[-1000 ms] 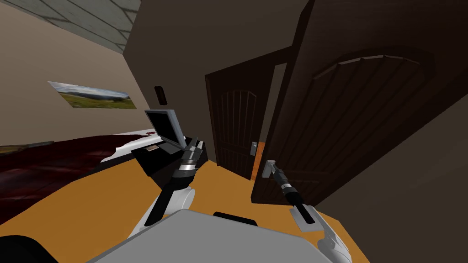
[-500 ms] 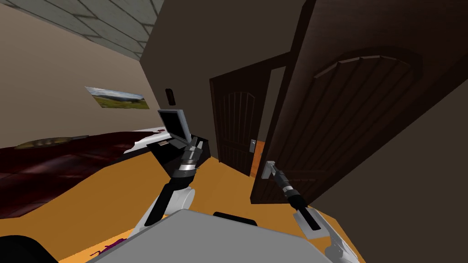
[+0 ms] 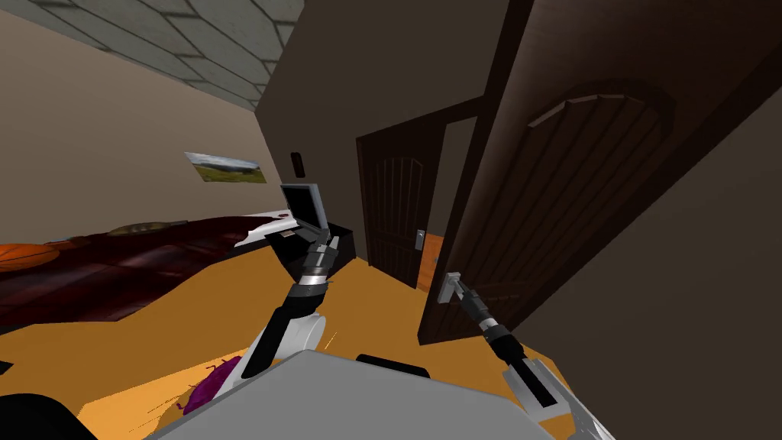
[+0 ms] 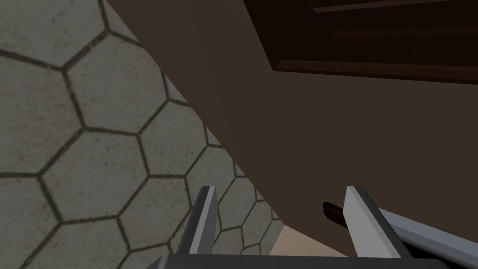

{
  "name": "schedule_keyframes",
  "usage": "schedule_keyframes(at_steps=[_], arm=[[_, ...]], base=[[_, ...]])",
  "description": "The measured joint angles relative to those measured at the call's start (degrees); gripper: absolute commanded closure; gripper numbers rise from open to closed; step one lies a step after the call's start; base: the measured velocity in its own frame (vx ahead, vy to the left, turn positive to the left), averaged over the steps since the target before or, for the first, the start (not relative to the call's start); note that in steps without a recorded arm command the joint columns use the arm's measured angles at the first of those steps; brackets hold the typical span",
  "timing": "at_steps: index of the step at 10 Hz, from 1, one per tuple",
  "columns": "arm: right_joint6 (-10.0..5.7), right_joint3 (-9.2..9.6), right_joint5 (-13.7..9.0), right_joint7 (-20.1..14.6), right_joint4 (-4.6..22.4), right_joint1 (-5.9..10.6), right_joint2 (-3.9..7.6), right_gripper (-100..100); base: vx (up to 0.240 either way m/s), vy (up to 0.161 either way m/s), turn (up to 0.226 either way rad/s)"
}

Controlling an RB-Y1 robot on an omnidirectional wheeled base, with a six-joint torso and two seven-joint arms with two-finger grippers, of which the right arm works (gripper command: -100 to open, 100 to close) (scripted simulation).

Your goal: Pull the door open

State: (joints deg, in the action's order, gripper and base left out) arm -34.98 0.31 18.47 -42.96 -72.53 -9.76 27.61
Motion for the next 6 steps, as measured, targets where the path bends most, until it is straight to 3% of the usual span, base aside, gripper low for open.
schedule_keyframes(at_steps=[2, 6], arm=[[-0.95, 0.48, 0.39, -0.95, -0.17, -0.89, 0.70, 100], [-4.18, 0.61, 0.61, -2.46, 0.60, -1.29, 2.64, 100]], base=[[-0.117, -0.064, 0.060], [-0.205, -0.128, 0.150]])
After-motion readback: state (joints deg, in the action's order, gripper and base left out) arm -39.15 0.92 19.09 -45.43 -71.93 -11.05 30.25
